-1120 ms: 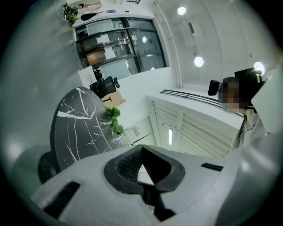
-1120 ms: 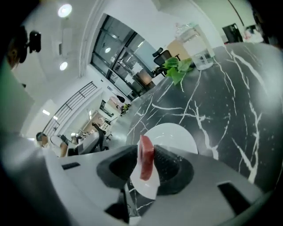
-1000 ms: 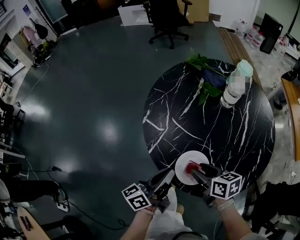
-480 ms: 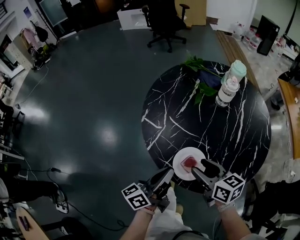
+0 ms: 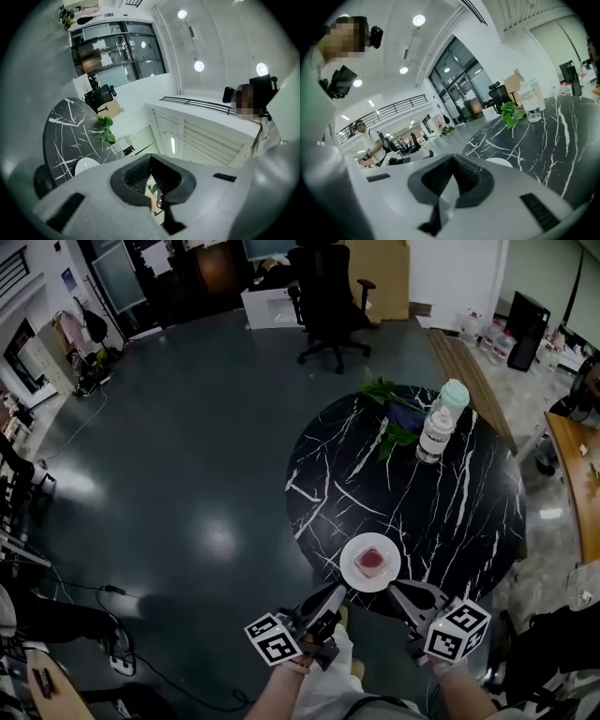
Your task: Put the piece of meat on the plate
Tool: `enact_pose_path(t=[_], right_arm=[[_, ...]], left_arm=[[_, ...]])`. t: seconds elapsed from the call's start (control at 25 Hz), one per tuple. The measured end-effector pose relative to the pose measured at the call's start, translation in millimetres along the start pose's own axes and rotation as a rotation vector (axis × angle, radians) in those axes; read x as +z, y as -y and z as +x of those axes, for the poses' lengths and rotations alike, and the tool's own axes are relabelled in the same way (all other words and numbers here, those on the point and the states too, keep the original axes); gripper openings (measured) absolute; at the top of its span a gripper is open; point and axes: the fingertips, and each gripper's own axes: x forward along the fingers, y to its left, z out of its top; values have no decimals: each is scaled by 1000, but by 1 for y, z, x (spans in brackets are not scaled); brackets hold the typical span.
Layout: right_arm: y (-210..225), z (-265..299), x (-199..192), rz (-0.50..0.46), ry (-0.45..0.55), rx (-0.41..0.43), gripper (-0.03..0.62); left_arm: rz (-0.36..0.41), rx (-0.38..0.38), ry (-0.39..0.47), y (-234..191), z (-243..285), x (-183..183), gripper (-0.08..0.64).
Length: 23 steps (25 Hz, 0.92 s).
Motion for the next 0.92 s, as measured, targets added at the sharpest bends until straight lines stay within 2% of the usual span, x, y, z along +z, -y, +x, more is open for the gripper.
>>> enact_pose_path(t=[0.24,0.6,0.92], right_arm=[[-29,-27,11,-25,44,34,12],[-51,-54,28,-64,100,55,12],[-51,-61,34,-61,119,60,12]], left_arm=[[20,4,20,33,-13,-2,8],[95,-41,60,72,-6,19,8],[93,-43,75,79,-3,21,8]])
